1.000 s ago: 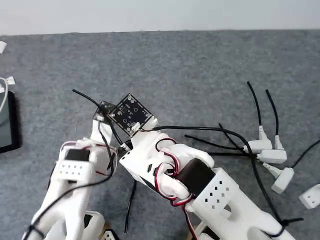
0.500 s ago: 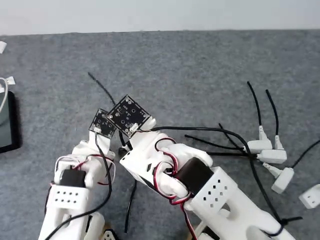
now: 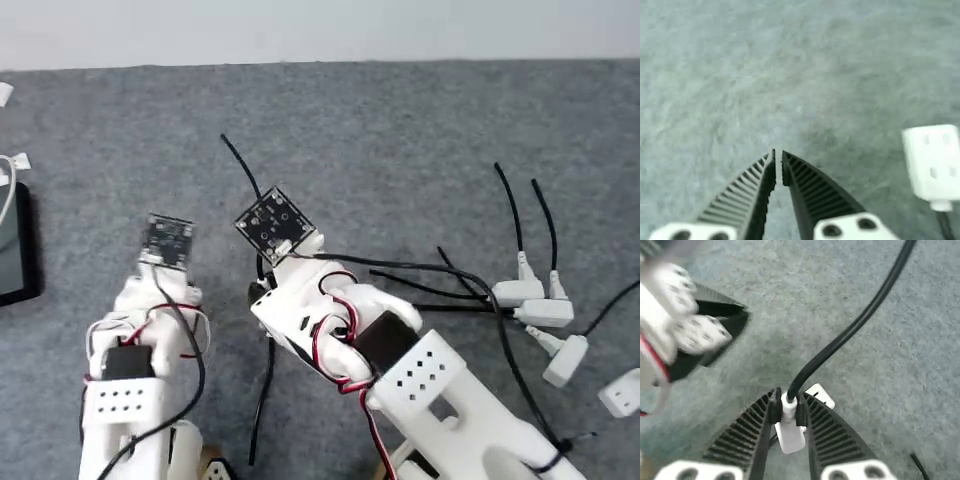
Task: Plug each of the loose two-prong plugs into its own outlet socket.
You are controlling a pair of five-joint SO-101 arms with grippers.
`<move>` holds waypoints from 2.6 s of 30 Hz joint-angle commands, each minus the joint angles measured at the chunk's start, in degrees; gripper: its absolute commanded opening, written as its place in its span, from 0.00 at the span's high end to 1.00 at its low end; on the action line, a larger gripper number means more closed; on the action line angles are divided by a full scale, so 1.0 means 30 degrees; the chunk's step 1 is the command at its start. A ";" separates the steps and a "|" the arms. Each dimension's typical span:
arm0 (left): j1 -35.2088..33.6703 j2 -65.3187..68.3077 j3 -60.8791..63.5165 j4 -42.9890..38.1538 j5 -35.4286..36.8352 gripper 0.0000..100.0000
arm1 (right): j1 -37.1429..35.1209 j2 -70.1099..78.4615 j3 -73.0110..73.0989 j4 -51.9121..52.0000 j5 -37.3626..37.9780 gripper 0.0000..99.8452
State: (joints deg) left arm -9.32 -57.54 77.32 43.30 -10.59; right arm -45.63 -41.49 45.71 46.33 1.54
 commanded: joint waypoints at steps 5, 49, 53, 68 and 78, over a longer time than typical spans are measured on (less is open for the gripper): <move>-0.0967 0.4835 -0.2974 -0.0850 0.0147 0.98 | 0.0249 0.0044 0.3282 -0.6110 0.1143 0.99; -0.0967 0.5333 -0.3297 -0.0850 0.0117 0.98 | 0.0923 0.7546 0.2198 -1.2879 0.4220 0.99; -0.0967 0.5333 -0.3297 -0.0850 0.0117 0.98 | 0.0718 0.9158 0.1319 -1.3084 0.4513 0.99; -0.0967 0.5392 -0.3297 -0.0850 -0.0352 0.98 | 0.1685 0.9421 0.2315 -1.2410 0.4630 0.99; -0.0967 0.5392 -0.3297 -0.0850 -0.0381 0.98 | 0.2037 0.9421 0.3077 -1.2381 0.4630 0.99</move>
State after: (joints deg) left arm -11.87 -41.45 70.46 42.33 -11.03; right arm -40.97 -13.27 54.33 8.35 14.73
